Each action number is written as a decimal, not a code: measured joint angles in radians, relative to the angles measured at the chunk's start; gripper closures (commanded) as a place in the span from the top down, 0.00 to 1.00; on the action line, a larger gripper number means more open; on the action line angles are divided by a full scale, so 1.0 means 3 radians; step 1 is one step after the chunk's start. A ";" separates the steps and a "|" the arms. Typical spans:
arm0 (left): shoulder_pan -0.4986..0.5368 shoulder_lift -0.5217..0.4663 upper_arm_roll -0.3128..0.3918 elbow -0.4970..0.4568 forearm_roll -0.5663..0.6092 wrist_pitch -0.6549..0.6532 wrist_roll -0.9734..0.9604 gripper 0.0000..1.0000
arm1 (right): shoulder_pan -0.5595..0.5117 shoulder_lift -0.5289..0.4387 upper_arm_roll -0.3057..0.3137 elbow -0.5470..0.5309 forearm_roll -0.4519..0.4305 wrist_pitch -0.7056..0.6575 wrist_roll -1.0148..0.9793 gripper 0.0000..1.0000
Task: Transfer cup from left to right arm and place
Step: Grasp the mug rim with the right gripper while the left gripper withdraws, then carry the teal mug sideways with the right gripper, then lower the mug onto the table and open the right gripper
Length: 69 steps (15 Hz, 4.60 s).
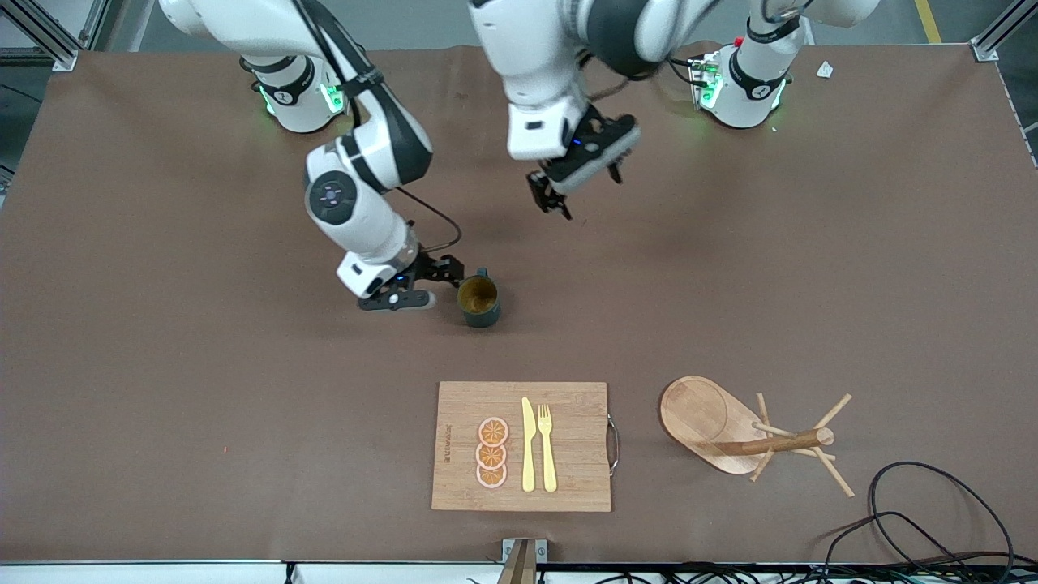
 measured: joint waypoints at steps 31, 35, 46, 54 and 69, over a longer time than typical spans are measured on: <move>0.1856 -0.1259 0.1167 -0.0348 -0.1443 -0.0225 0.4901 1.00 | -0.1425 0.0078 -0.0165 -0.0474 -0.0855 0.0592 -0.5200 0.02; 0.1849 -0.1311 0.1157 -0.0435 -0.1460 -0.0223 0.4905 1.00 | -0.1814 0.0055 -0.0144 -0.0569 -0.0854 0.0628 -0.6178 0.02; 0.1811 -0.1309 0.0930 -0.0574 -0.1469 -0.0081 0.4757 1.00 | -0.2218 -0.0018 -0.0079 -0.0672 -0.0848 0.0493 -0.7320 0.02; 0.1811 -0.1309 0.0919 -0.0573 -0.1718 -0.0080 0.4763 1.00 | -0.2311 -0.0022 -0.0082 -0.0671 -0.0471 0.0368 -0.7882 0.07; 0.1815 -0.1077 0.0929 -0.0277 -0.1625 -0.0045 0.4744 1.00 | -0.2343 -0.0099 -0.0113 0.0179 -0.0359 -0.1068 -0.6994 1.00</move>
